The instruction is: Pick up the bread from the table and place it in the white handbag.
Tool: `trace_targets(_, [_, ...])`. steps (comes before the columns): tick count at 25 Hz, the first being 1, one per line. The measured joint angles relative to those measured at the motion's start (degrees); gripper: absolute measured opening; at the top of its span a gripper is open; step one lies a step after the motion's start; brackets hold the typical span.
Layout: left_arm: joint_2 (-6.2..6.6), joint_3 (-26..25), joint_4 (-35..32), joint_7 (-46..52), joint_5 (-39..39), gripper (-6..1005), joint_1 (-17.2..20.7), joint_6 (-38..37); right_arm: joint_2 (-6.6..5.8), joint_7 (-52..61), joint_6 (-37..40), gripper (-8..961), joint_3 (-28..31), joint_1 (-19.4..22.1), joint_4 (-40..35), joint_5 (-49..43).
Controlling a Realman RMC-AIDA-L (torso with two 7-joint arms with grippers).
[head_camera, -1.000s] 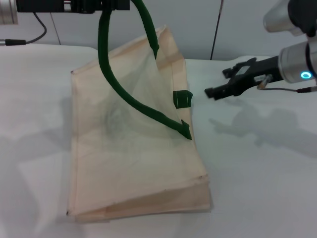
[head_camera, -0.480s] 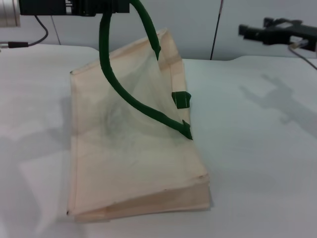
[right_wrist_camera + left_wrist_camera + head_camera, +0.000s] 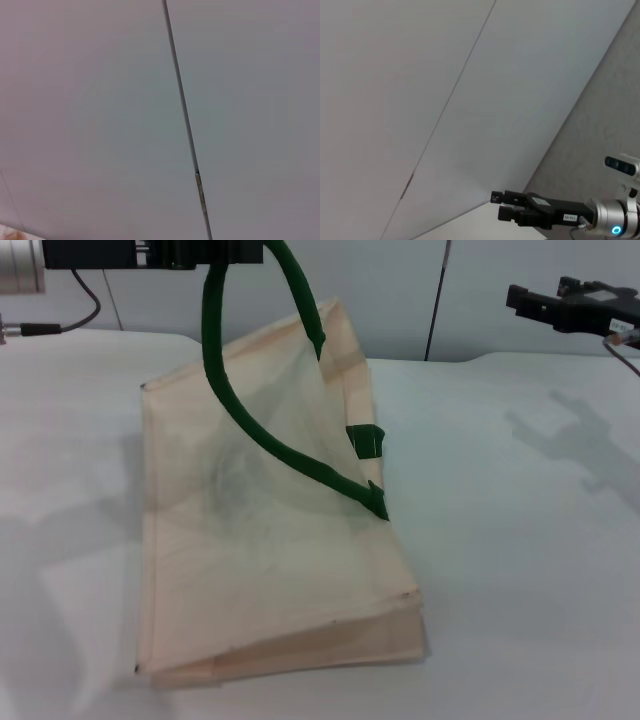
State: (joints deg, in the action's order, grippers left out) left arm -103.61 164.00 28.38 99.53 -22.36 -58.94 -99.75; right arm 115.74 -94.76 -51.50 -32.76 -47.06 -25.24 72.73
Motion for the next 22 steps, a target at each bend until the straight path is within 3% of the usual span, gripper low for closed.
trace_targets(6, [-0.19,0.0,0.0,0.84,-0.09,286,-0.18,1.6,0.01,-0.08,0.07,891,0.23,0.03,0.18,0.05])
trace_targets(12, [-0.57,-0.1,0.27,1.13,-1.53,414,0.06,3.15,0.02,-0.09,0.62,891,0.24,0.05,0.23,0.1])
trace_targets(17, [-2.95,-0.05,0.53,-7.7,-12.05,521,2.88,3.7,0.17,-6.96,1.5,891,0.25,0.64,2.16,6.23])
trace_targets(20, [-3.87,-0.05,0.59,-12.19,-14.21,703,4.05,4.35,0.19,-12.47,1.52,891,0.24,0.88,4.42,11.3])
trace_targets(22, [-5.64,-0.16,0.6,-16.15,-16.51,785,5.04,7.57,0.19,-17.62,1.53,891,0.24,1.52,6.28,16.32])
